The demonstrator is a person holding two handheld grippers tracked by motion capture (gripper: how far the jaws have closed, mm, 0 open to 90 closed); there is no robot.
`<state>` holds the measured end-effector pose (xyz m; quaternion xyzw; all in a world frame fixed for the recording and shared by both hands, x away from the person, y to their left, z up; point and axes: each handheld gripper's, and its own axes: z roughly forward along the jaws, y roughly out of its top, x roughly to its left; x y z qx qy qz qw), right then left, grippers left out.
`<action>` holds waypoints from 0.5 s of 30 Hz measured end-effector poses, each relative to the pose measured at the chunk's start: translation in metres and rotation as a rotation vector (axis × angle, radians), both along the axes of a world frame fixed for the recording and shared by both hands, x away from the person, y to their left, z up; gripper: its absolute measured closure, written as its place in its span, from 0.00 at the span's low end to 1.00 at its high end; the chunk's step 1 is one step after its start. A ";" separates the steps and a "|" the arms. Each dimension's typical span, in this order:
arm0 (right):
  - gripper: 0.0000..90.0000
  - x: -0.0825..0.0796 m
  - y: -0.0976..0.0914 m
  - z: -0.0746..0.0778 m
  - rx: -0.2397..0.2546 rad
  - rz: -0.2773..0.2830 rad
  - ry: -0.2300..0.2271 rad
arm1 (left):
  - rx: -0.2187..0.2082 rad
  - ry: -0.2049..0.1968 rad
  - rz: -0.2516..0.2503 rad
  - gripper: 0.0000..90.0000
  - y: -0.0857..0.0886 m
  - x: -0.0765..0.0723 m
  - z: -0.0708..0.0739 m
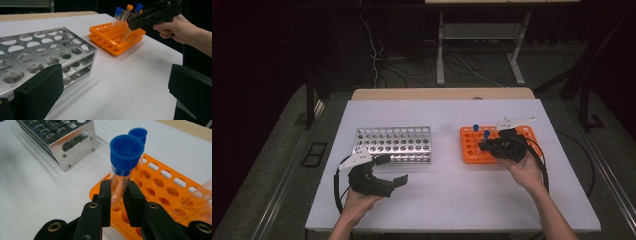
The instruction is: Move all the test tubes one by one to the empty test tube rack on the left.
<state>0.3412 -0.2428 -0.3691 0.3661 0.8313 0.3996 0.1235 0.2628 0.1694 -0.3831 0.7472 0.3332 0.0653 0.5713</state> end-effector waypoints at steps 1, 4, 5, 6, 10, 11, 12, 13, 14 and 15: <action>0.85 0.000 0.000 0.000 0.000 0.000 0.000 | -0.003 0.001 -0.002 0.00 0.000 0.001 0.001; 0.85 -0.001 0.002 0.008 0.008 0.028 0.002 | 0.001 0.004 -0.010 0.00 -0.001 0.004 0.004; 0.85 -0.001 0.002 0.008 0.008 0.028 0.002 | 0.004 0.004 -0.013 0.00 -0.001 0.005 0.005; 0.85 -0.002 0.005 0.012 0.013 0.044 0.009 | 0.009 0.004 -0.014 0.00 -0.002 0.006 0.006; 0.85 -0.003 0.012 0.018 0.020 0.079 0.010 | 0.022 0.011 -0.023 0.00 -0.004 0.012 0.009; 0.85 -0.003 0.014 0.019 0.021 0.088 0.011 | 0.025 0.010 -0.027 0.00 -0.004 0.013 0.009; 0.85 -0.003 0.014 0.019 0.021 0.088 0.011 | 0.025 0.014 -0.028 0.00 -0.005 0.014 0.010; 0.85 -0.003 0.016 0.021 0.021 0.095 0.013 | 0.027 0.016 -0.032 0.00 -0.006 0.016 0.011; 0.85 -0.004 0.018 0.022 0.019 0.105 0.012 | 0.032 0.016 -0.036 0.00 -0.007 0.017 0.013; 0.85 -0.004 0.022 0.025 0.021 0.125 0.015 | 0.042 0.014 -0.040 0.00 -0.009 0.020 0.015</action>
